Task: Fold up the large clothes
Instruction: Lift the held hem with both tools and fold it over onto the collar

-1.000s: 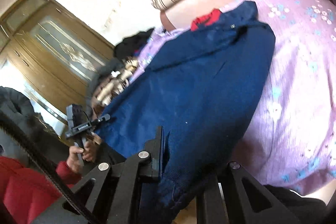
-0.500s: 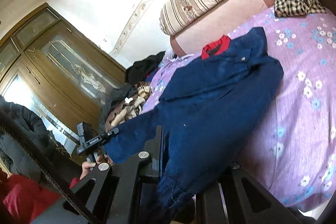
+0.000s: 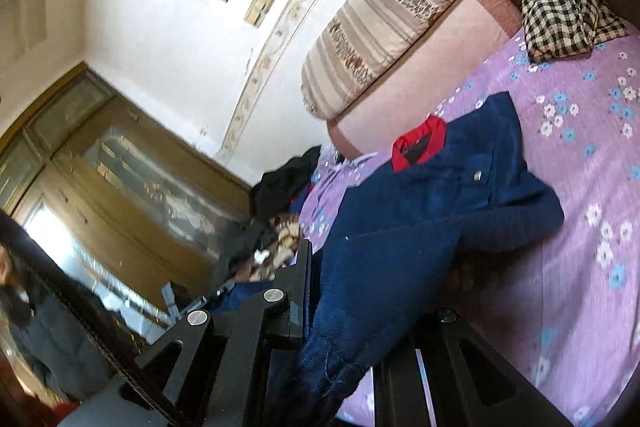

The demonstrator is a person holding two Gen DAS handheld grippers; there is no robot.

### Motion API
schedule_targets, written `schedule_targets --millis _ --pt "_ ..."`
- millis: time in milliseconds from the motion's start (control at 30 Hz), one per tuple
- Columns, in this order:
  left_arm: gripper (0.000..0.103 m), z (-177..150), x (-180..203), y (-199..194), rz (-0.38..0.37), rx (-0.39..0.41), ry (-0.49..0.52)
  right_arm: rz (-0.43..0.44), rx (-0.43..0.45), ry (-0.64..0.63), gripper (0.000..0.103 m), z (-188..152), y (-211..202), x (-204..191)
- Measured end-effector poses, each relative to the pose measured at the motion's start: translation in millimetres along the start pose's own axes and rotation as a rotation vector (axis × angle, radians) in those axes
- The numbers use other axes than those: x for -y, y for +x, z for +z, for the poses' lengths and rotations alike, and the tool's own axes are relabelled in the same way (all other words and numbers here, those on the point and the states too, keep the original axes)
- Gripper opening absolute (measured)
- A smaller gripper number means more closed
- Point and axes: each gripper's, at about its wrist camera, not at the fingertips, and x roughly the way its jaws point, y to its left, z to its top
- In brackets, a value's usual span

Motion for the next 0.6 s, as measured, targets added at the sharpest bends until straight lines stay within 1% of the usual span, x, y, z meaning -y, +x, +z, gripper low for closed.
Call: schedule_targets --millis 133,233,333,433,533,600 --pt "0.025 29.9 -0.5 24.5 0.026 -0.004 -0.017 -0.009 0.015 0.036 0.010 35.0 17.8 5.1" --pt "0.025 52.1 -1.0 50.6 0.051 -0.020 -0.023 -0.009 0.017 0.066 0.010 60.5 35.2 13.3" --pt "0.025 76.8 -3.2 84.7 0.079 -0.040 -0.025 -0.020 0.015 0.098 0.010 85.5 55.3 26.3" --pt "0.025 103.8 -11.9 133.3 0.116 -0.081 -0.046 -0.039 0.018 0.142 0.010 110.7 78.2 46.2" --pt "0.025 125.1 -28.6 192.2 0.136 -0.154 -0.087 -0.060 0.012 0.207 0.010 136.3 103.9 77.6" --pt "0.026 134.2 -37.0 231.3 0.145 -0.210 -0.108 -0.072 -0.012 0.258 0.010 148.5 122.7 102.1"
